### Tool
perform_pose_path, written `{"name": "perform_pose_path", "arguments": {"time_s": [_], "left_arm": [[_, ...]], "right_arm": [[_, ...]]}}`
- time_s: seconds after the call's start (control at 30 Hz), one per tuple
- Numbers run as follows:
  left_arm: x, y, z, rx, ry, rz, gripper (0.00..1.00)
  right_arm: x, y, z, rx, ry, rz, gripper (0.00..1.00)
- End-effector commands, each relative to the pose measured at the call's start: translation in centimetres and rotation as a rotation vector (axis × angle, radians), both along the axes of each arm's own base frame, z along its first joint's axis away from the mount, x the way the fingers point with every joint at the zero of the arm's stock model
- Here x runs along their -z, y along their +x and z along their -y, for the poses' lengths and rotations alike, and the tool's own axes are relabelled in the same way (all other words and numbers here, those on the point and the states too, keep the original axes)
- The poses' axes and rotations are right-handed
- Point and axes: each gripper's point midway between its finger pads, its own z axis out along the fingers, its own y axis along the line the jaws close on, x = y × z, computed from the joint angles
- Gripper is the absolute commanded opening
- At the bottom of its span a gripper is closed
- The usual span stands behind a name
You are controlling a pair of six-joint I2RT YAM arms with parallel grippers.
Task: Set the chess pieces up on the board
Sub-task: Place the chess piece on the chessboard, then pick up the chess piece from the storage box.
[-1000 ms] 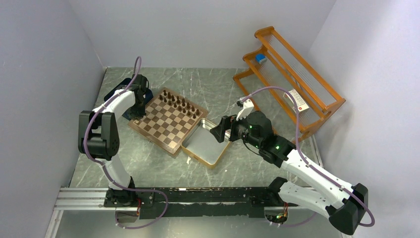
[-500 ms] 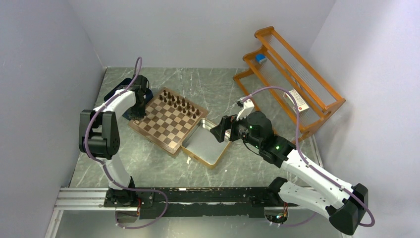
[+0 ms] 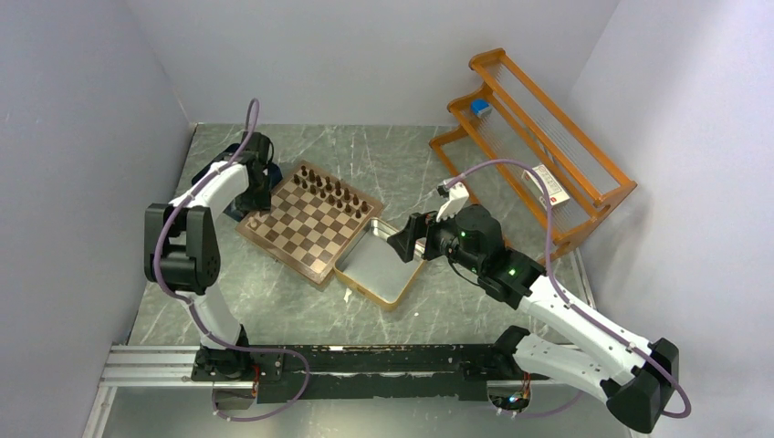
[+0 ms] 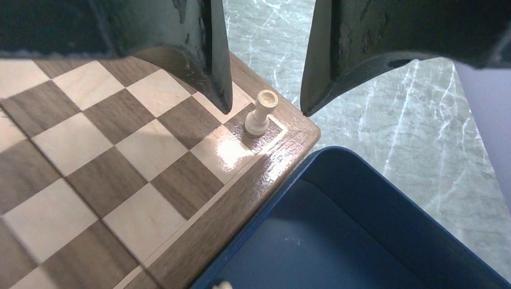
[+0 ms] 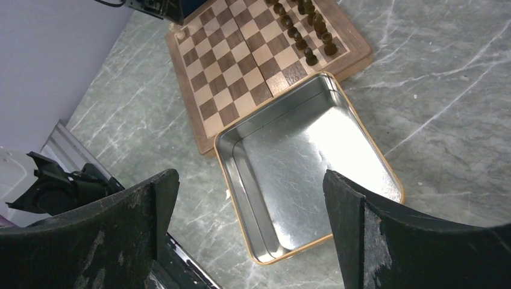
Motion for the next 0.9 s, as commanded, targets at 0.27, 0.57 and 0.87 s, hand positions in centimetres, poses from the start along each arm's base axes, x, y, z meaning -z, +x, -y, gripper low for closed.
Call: {"name": "perform_pose_path", "arguments": {"time_s": [0.27, 0.57, 0.87], "left_arm": [[-13.0, 5.3, 2.1, 0.01, -0.144, 0.404, 0.5], [-16.1, 9.3, 0.3, -0.056, -0.182, 0.592, 0.39], [-12.3, 12.5, -1.2, -0.076, -0.329, 0.665, 0.34]], "right_arm": [[-1.8, 0.1, 1.0, 0.046, 0.027, 0.024, 0.96], [-3.1, -0.1, 1.4, 0.051, 0.033, 0.049, 0.95], [-4.5, 0.3, 1.6, 0.03, 0.004, 0.136, 0.95]]}}
